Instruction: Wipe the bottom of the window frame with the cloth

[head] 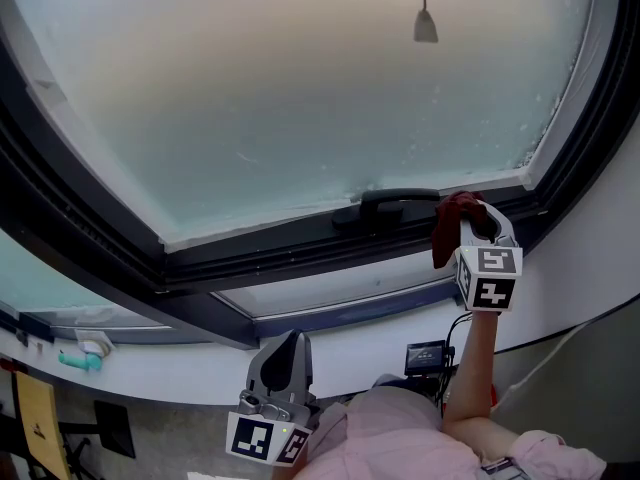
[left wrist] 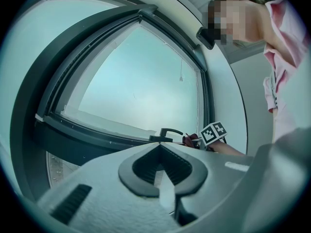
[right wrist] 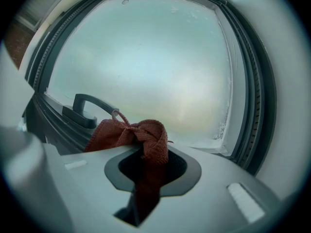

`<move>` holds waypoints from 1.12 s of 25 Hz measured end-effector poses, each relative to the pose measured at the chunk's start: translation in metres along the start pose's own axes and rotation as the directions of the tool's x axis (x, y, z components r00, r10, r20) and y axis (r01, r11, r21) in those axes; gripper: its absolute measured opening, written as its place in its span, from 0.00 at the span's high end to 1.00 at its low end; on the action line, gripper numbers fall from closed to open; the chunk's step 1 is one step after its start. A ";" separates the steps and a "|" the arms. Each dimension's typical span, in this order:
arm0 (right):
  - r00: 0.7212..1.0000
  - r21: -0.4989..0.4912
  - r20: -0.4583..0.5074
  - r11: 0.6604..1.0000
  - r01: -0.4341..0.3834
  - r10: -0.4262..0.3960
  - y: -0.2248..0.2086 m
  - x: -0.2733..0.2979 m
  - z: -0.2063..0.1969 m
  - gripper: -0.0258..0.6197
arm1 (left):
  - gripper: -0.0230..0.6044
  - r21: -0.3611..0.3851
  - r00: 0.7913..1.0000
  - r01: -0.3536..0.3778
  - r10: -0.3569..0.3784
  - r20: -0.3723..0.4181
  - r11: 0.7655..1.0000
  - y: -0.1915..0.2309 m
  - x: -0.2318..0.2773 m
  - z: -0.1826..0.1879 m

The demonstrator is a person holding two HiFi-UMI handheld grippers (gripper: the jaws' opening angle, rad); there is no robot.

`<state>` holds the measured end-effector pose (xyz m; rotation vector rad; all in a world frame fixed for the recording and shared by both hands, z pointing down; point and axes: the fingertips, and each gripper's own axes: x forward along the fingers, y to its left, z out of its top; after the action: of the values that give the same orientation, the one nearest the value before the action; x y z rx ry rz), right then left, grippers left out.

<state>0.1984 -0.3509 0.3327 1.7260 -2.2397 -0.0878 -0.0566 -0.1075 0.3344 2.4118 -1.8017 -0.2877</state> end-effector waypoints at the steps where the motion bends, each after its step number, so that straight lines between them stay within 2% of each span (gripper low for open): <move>1: 1.000 0.000 -0.001 1.000 0.010 -0.010 -0.003 0.000 -0.001 0.86 | 0.96 -0.001 1.000 -0.001 0.001 0.000 1.000 0.001 0.000 0.000; 8: 0.998 0.009 -0.010 0.998 0.059 -0.059 -0.022 0.003 -0.005 0.86 | 0.96 -0.007 1.000 0.006 -0.006 -0.003 1.000 0.002 0.006 -0.002; 28: 0.990 0.027 -0.032 0.990 0.138 -0.137 -0.057 0.005 -0.013 0.86 | 0.96 -0.004 1.000 0.007 -0.007 -0.014 1.000 0.001 0.018 -0.004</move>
<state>0.2543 -0.3695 0.3327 1.8830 -2.1089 -0.0591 -0.0516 -0.1254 0.3366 2.4112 -1.7858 -0.2743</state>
